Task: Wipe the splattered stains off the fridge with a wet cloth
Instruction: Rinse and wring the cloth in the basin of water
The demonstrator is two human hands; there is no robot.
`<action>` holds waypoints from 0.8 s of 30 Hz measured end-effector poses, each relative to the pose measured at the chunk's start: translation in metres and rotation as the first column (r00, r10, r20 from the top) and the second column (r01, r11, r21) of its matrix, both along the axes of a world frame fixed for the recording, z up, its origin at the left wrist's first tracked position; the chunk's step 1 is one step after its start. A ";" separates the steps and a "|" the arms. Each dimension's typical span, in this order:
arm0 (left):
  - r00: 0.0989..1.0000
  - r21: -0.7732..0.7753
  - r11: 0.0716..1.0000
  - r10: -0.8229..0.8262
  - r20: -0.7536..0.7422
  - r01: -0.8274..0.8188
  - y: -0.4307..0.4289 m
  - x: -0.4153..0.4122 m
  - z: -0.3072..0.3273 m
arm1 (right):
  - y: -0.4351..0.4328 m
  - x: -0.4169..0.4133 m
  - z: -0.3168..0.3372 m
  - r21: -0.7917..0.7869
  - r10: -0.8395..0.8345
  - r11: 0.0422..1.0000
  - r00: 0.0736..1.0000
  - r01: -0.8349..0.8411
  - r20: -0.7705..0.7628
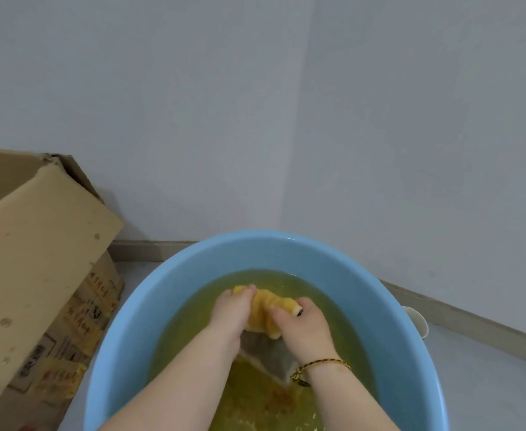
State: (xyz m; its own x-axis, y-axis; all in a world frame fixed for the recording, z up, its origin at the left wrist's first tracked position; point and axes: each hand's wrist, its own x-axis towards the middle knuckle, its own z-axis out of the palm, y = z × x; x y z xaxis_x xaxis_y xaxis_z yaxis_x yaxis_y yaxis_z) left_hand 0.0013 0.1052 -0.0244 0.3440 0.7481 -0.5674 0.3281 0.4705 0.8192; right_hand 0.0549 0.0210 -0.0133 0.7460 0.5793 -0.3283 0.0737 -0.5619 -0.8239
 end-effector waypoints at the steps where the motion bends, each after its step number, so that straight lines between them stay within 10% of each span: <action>1: 0.999 0.061 0.998 0.026 0.035 -0.028 -0.002 0.002 0.007 | 0.003 -0.009 0.006 0.067 -0.019 0.998 1.000 0.020 -0.003; 10: 0.986 0.370 0.929 -0.043 0.161 -0.019 -0.025 -0.006 0.037 | 0.021 -0.015 0.024 0.308 -0.246 0.924 0.969 0.227 0.027; 16: 0.949 -0.035 0.997 0.080 0.305 -0.073 -0.018 -0.022 0.038 | 0.016 -0.034 0.016 0.232 -0.075 0.973 0.961 0.011 0.267; 24: 0.937 -0.070 0.994 0.097 0.334 -0.078 -0.023 -0.024 0.027 | 0.008 -0.041 0.008 0.162 0.006 0.985 0.941 -0.064 0.338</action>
State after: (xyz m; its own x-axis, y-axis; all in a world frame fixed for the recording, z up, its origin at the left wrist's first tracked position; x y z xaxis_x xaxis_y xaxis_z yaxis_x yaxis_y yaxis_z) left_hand -0.0229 0.0817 0.0031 0.4567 0.7548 -0.4708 -0.0070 0.5323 0.8465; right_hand 0.0134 0.0288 -0.0056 0.7739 0.6319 0.0417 0.3788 -0.4091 -0.8302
